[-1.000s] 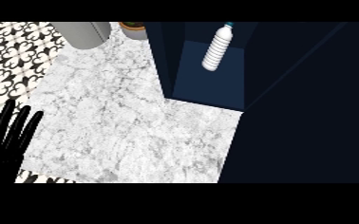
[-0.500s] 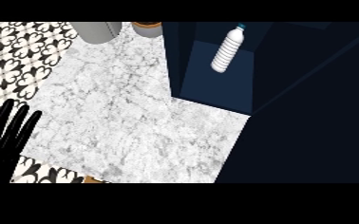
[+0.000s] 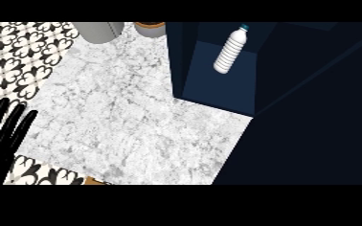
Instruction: Pick up the bottled water, place it into the cabinet and close the cabinet
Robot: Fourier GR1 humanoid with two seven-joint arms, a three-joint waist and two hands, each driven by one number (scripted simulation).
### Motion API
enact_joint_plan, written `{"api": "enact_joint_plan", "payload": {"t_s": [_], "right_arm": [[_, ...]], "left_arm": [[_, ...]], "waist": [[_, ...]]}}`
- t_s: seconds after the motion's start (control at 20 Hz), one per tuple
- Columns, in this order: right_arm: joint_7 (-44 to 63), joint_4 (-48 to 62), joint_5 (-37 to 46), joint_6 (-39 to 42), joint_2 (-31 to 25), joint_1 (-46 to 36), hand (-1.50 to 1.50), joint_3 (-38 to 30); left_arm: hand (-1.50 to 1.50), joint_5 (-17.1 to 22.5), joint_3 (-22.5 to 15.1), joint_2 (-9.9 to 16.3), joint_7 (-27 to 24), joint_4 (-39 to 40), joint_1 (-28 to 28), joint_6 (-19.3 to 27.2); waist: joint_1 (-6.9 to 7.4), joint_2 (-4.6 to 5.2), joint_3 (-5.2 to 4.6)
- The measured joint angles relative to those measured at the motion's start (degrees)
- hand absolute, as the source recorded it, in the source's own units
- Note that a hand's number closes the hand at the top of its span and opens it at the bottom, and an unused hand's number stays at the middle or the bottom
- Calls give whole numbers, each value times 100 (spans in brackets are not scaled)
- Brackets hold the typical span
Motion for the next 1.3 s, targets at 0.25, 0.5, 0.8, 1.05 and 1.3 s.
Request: {"api": "enact_joint_plan", "payload": {"t_s": [0.25,0.5,0.8,1.05,1.3], "right_arm": [[94,16,-16,76,5,-204,150,-25],[166,49,-60,56,118,-227,150,-36],[189,203,-376,64,284,-254,150,-21],[294,347,-712,40,457,-324,150,-26],[541,496,-921,-73,721,-652,150,-83]], "left_arm": [[-150,41,48,22,6,32,-24,-45],[-150,70,94,39,0,70,-30,-94],[-150,101,135,74,2,79,-113,-187],[-150,123,173,107,18,110,-177,-229],[-150,161,187,121,38,151,-200,-284]], "waist": [[-12,26,-4],[7,81,-3],[164,209,5],[227,254,11],[222,230,11]]}}
